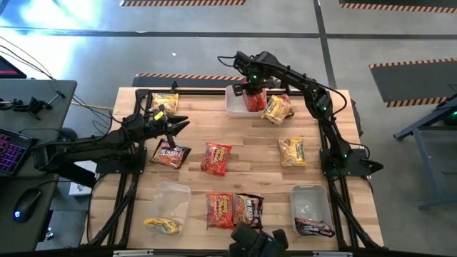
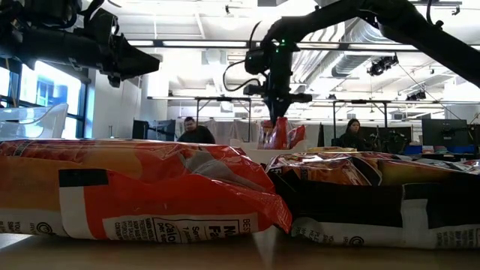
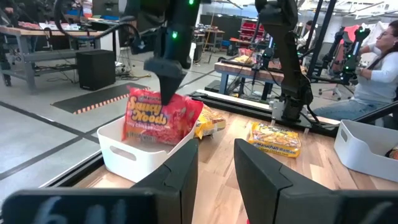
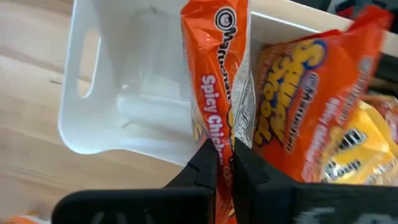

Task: Sort Maruchan noodles
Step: Put the orange noodle pack into the white bin

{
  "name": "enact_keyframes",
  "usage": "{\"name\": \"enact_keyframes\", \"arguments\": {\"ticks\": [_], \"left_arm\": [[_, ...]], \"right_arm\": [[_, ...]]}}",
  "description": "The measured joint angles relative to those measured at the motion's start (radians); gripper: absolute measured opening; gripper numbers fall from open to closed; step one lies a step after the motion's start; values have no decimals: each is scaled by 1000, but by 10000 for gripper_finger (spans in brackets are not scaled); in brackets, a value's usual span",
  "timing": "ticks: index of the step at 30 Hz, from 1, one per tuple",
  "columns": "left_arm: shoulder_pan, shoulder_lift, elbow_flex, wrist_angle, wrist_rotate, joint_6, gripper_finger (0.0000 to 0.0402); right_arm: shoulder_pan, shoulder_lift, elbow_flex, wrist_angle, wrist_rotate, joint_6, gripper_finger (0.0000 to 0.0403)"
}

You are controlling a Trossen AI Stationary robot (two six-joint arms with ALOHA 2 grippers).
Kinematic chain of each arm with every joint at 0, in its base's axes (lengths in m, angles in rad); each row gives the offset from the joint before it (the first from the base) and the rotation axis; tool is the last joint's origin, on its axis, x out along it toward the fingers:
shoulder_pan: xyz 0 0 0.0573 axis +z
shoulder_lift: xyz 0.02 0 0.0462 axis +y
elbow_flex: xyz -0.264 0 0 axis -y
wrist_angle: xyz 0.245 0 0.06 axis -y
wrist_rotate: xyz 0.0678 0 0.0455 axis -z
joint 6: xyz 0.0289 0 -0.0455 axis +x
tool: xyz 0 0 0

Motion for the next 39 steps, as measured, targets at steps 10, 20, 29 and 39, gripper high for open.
{"name": "enact_keyframes", "arguments": {"ticks": [10,20,29,39], "left_arm": [[0,0,0,0,0,-4,93],[0,0,0,2,0,-26,93],[0,0,0,2,0,-26,93],[0,0,0,2,0,-26,93]], "right_arm": [[-17,0,3,-67,16,123,1],[-22,0,-24,-66,61,268,0],[-14,0,-24,-56,124,285,26],[1,0,-24,2,126,216,121]]}}
